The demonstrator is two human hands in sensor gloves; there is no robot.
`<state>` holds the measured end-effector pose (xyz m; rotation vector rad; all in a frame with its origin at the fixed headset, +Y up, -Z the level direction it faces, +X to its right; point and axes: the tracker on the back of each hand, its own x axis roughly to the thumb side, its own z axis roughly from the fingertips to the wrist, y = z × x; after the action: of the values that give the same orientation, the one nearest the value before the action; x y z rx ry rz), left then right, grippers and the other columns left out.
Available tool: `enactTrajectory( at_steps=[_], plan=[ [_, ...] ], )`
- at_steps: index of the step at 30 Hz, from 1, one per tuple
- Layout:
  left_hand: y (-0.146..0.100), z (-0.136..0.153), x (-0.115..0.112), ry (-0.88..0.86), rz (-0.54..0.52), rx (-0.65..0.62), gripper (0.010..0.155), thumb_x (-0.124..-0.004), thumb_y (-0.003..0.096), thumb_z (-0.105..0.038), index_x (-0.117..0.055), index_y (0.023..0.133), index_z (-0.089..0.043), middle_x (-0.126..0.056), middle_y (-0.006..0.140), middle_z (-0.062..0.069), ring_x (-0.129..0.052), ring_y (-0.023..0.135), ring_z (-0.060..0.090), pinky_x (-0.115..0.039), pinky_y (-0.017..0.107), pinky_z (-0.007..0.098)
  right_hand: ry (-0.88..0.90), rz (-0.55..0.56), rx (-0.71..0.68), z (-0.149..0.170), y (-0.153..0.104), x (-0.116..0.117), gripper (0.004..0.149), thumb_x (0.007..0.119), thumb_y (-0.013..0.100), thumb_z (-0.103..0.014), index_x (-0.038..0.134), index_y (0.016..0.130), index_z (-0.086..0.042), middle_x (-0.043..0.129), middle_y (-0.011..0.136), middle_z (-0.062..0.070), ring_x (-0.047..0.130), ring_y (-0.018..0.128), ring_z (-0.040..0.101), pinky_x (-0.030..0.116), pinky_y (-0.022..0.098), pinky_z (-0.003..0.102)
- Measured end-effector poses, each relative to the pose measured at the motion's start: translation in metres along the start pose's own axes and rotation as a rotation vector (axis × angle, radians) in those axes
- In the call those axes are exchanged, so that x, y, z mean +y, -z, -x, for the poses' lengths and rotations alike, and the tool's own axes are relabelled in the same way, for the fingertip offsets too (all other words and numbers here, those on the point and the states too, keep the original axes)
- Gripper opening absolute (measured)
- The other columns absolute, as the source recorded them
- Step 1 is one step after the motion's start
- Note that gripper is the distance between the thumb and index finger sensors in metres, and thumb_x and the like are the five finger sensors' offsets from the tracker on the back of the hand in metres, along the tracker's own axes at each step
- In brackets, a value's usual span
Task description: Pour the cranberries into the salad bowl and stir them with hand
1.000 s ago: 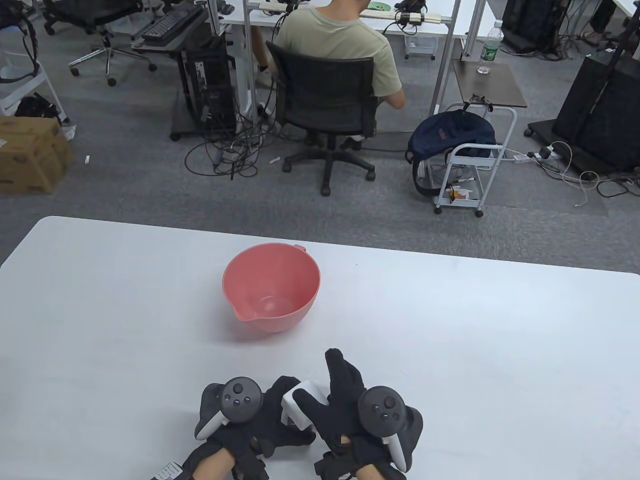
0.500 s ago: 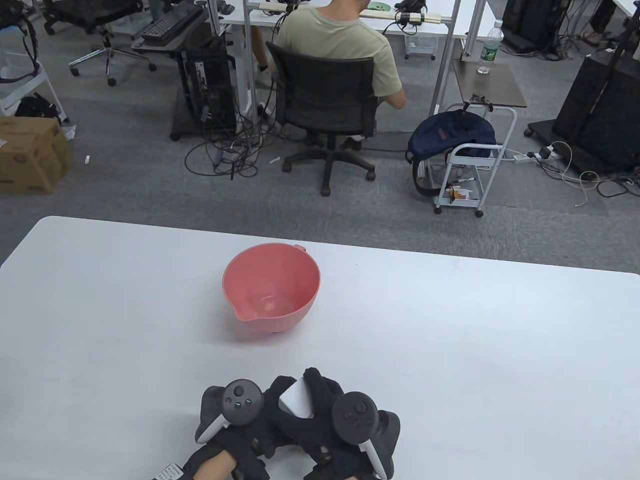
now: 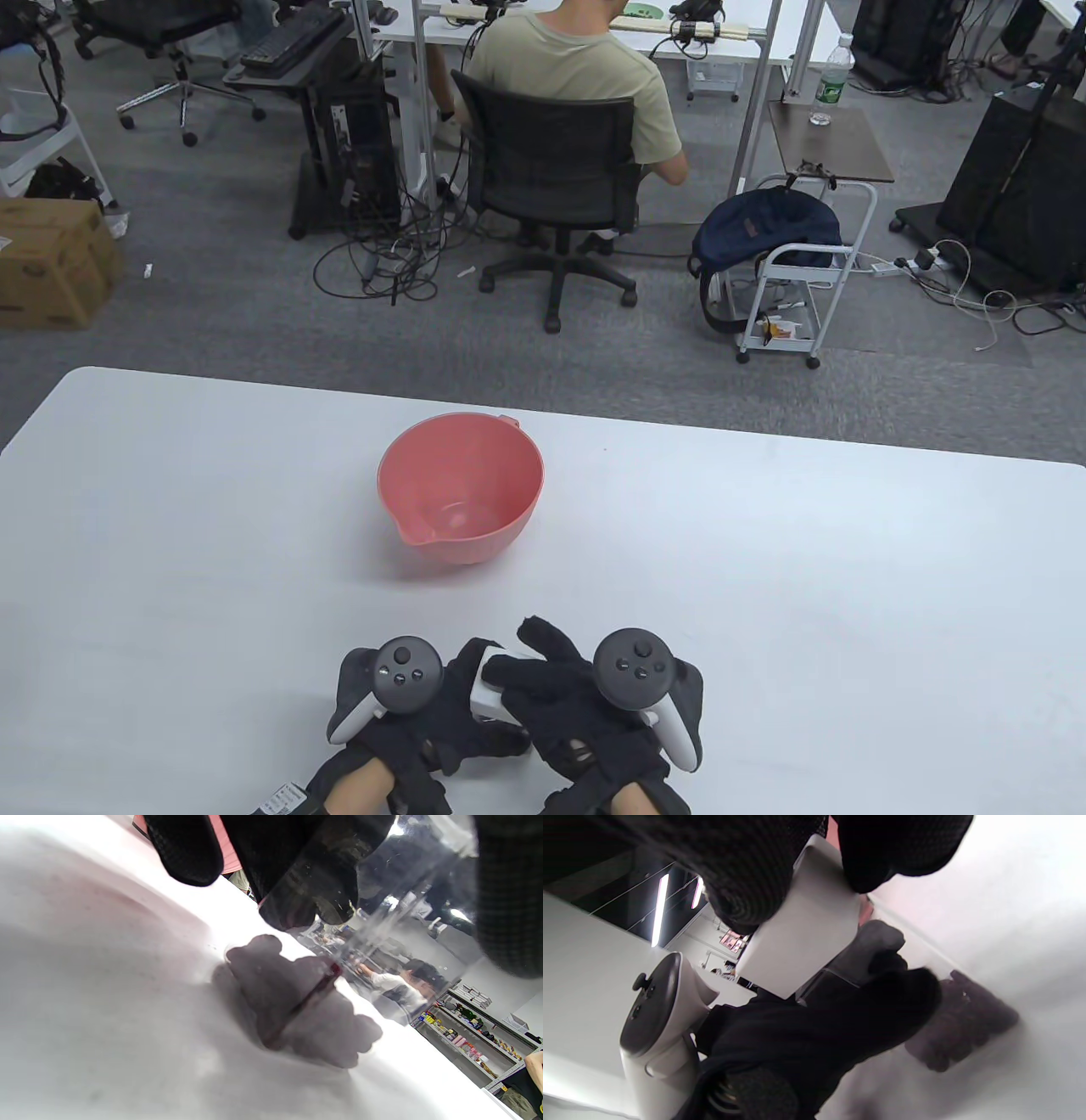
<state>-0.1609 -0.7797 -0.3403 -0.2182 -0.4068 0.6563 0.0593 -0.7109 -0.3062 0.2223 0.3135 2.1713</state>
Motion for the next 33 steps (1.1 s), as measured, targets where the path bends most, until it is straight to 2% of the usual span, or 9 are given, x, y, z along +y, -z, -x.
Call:
enactTrajectory(
  at_steps=[6, 10, 13, 14, 16, 18, 22, 27, 33],
  plan=[
    [0.000, 0.000, 0.000, -0.005, 0.004, 0.002, 0.103, -0.102, 0.0219, -0.079, -0.044, 0.100, -0.043, -0.080, 0.107, -0.025, -0.090, 0.098, 0.004, -0.067, 0.079, 0.047, 0.027, 0.014, -0.088, 0.007, 0.003, -0.002, 0.038, 0.080, 0.048, -0.032, 0.087, 0.083, -0.043, 0.063, 0.116, -0.010, 0.072, 0.093, 0.034, 0.070, 0.066, 0.050],
    [-0.001, 0.000, 0.000, 0.005, -0.001, 0.003, 0.103, -0.101, 0.0220, -0.079, -0.044, 0.100, -0.043, -0.080, 0.107, -0.025, -0.090, 0.098, 0.004, -0.067, 0.079, 0.047, 0.062, 0.063, -0.094, 0.013, 0.004, -0.005, 0.040, 0.079, 0.048, -0.031, 0.085, 0.086, -0.040, 0.072, 0.113, -0.012, 0.079, 0.093, 0.031, 0.074, 0.064, 0.047],
    [-0.001, 0.001, 0.001, 0.001, 0.003, 0.008, 0.104, -0.101, 0.0221, -0.080, -0.043, 0.100, -0.043, -0.079, 0.108, -0.025, -0.090, 0.098, 0.004, -0.066, 0.080, 0.047, 0.079, 0.115, -0.107, 0.016, 0.003, -0.005, 0.040, 0.083, 0.047, -0.033, 0.085, 0.087, -0.039, 0.075, 0.111, -0.009, 0.084, 0.089, 0.030, 0.076, 0.062, 0.047],
    [-0.002, 0.000, 0.001, 0.003, 0.000, 0.014, 0.104, -0.101, 0.0223, -0.080, -0.043, 0.100, -0.042, -0.079, 0.108, -0.025, -0.090, 0.098, 0.004, -0.066, 0.080, 0.048, 0.075, 0.150, -0.103, 0.018, 0.002, -0.004, 0.042, 0.086, 0.047, -0.037, 0.083, 0.089, -0.039, 0.073, 0.112, -0.005, 0.085, 0.090, 0.031, 0.077, 0.061, 0.048],
    [-0.003, -0.001, 0.000, 0.028, -0.012, 0.028, 0.105, -0.099, 0.0247, -0.081, -0.041, 0.101, -0.040, -0.077, 0.109, -0.023, -0.088, 0.099, 0.004, -0.066, 0.080, 0.047, 0.055, 0.184, -0.080, 0.020, 0.001, -0.001, 0.062, 0.091, 0.040, -0.056, 0.074, 0.097, -0.036, 0.068, 0.115, 0.003, 0.082, 0.090, 0.036, 0.075, 0.060, 0.049],
    [-0.005, -0.003, 0.000, 0.059, -0.034, 0.042, 0.105, -0.097, 0.0260, -0.082, -0.039, 0.102, -0.038, -0.076, 0.110, -0.023, -0.088, 0.100, 0.004, -0.066, 0.080, 0.047, 0.040, 0.164, -0.075, 0.018, 0.000, 0.004, 0.084, 0.089, 0.035, -0.070, 0.061, 0.105, -0.032, 0.059, 0.117, 0.007, 0.067, 0.097, 0.041, 0.072, 0.062, 0.049],
    [-0.005, -0.005, -0.002, 0.070, -0.028, 0.053, 0.105, -0.095, 0.0292, -0.081, -0.034, 0.103, -0.036, -0.072, 0.112, -0.021, -0.085, 0.102, 0.006, -0.066, 0.080, 0.046, -0.022, 0.169, -0.066, 0.011, -0.001, 0.016, 0.106, 0.089, 0.030, -0.079, 0.043, 0.110, -0.026, 0.047, 0.119, 0.011, 0.058, 0.100, 0.043, 0.070, 0.064, 0.048],
    [-0.006, -0.005, -0.003, 0.068, -0.013, 0.053, 0.105, -0.094, 0.0313, -0.079, -0.031, 0.103, -0.035, -0.069, 0.114, -0.020, -0.083, 0.103, 0.008, -0.067, 0.079, 0.043, -0.049, 0.227, -0.007, 0.012, 0.000, 0.027, 0.113, 0.092, 0.028, -0.078, 0.038, 0.109, -0.022, 0.042, 0.117, 0.014, 0.065, 0.095, 0.039, 0.072, 0.064, 0.046],
    [-0.006, -0.005, -0.004, 0.065, -0.010, 0.058, 0.105, -0.094, 0.0317, -0.079, -0.031, 0.104, -0.035, -0.069, 0.114, -0.019, -0.083, 0.104, 0.009, -0.067, 0.078, 0.043, -0.097, 0.309, 0.001, 0.009, -0.001, 0.032, 0.107, 0.097, 0.028, -0.074, 0.051, 0.106, -0.016, 0.060, 0.107, 0.014, 0.077, 0.088, 0.037, 0.076, 0.061, 0.048]
  ],
)
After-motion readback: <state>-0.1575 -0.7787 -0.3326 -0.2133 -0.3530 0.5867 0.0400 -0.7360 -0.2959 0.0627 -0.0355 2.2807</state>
